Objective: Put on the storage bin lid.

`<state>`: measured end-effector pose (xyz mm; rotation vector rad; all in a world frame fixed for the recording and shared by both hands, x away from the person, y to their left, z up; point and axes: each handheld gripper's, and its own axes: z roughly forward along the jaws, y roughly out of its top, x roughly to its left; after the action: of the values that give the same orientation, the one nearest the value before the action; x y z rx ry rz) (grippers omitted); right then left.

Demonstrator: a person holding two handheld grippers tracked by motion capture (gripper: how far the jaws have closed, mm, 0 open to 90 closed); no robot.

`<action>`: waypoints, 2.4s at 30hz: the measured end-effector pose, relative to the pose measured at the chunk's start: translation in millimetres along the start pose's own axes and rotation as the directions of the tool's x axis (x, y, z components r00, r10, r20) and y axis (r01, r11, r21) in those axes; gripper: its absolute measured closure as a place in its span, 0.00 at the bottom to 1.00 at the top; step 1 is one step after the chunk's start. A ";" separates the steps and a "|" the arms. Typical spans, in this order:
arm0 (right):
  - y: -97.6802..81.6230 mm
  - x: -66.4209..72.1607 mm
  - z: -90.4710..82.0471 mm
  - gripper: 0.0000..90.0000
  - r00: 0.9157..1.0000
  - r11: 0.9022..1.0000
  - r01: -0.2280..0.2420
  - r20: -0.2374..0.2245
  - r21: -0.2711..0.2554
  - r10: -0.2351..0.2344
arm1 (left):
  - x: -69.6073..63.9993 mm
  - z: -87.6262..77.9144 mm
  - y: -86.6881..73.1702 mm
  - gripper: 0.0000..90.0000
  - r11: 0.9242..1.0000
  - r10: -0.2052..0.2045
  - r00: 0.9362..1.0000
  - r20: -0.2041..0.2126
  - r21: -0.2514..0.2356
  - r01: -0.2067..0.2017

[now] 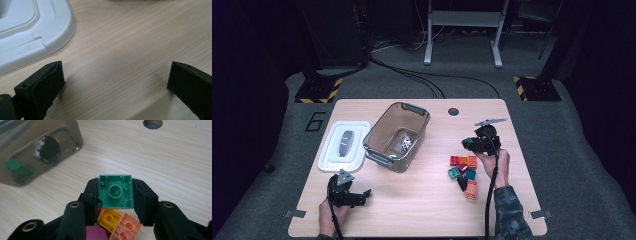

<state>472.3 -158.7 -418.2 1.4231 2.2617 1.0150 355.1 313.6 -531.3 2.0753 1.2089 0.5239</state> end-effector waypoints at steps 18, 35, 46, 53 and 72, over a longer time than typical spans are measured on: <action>39.5 38.2 2.7 0.65 0.994 0.995 0.096 -0.048 -0.024 -0.097 | -0.2 0.3 -0.3 0.01 1.000 0.001 1.000 -0.002 -0.004 -0.001; 70.9 58.9 9.2 0.65 0.987 0.988 0.154 -0.047 -0.027 -0.155 | -0.4 0.3 -0.4 0.01 1.000 -0.002 1.000 -0.003 -0.004 0.002; 93.1 78.4 15.9 0.65 0.976 0.978 0.208 -0.060 -0.034 -0.209 | -0.3 0.2 -0.3 0.01 1.000 0.000 1.000 -0.003 -0.003 0.000; 106.5 96.2 22.7 0.65 0.963 0.966 0.257 -0.080 -0.033 -0.259 | -0.3 0.2 -0.4 0.01 1.000 0.000 1.000 -0.002 -0.003 0.000; 117.3 138.6 58.2 0.65 0.924 0.932 0.362 -0.142 0.012 -0.356 | -0.1 -0.2 -0.4 0.01 1.000 0.003 1.000 0.001 0.003 -0.003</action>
<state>518.6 17.4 -361.4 0.9203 2.5275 0.9764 354.7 313.8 -531.4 2.0802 1.2066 0.5221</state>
